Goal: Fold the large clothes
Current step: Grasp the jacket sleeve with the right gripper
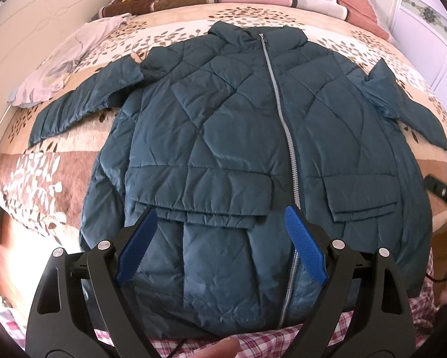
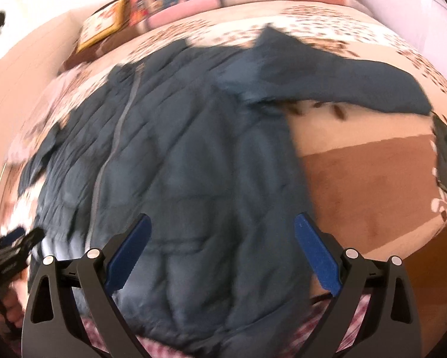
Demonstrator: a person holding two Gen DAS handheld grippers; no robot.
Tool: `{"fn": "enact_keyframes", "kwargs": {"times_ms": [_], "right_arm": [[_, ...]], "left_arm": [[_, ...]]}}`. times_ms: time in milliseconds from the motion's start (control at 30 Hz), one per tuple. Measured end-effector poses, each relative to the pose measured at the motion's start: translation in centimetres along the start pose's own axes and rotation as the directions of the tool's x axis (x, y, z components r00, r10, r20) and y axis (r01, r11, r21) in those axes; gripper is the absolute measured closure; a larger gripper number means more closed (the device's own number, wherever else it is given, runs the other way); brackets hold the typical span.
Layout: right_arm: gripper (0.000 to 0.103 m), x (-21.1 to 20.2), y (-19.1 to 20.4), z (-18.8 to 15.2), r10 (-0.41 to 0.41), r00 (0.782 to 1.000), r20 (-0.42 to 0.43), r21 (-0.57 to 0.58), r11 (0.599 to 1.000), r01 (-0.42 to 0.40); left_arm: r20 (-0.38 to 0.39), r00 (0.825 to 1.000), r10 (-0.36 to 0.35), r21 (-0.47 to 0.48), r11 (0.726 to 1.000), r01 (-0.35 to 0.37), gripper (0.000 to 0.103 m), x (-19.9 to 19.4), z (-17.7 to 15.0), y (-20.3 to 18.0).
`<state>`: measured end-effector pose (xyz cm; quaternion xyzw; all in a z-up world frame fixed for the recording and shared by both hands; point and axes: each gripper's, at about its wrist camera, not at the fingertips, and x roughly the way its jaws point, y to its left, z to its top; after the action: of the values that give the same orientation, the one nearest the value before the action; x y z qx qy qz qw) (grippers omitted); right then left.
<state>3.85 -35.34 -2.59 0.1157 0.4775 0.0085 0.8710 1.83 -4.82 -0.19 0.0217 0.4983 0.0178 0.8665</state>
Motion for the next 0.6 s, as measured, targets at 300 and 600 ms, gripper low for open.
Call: {"fn": "enact_keyframes", "kwargs": {"times_ms": [300,600], "right_arm": [[0.037,1.0,-12.9,5.7,-0.073,0.992,0.105,0.308,0.951,0.037],[0.055,3.5,-23.2,8.2,0.001,0.988,0.151,0.616,0.782,-0.095]], "left_arm": [[-0.005,1.0,0.021,-0.023,1.0,-0.021,0.016,-1.3,0.6,-1.6],[-0.035,0.999,0.022,-0.034,0.999,-0.023,0.016,0.0,2.5,2.0]]}}
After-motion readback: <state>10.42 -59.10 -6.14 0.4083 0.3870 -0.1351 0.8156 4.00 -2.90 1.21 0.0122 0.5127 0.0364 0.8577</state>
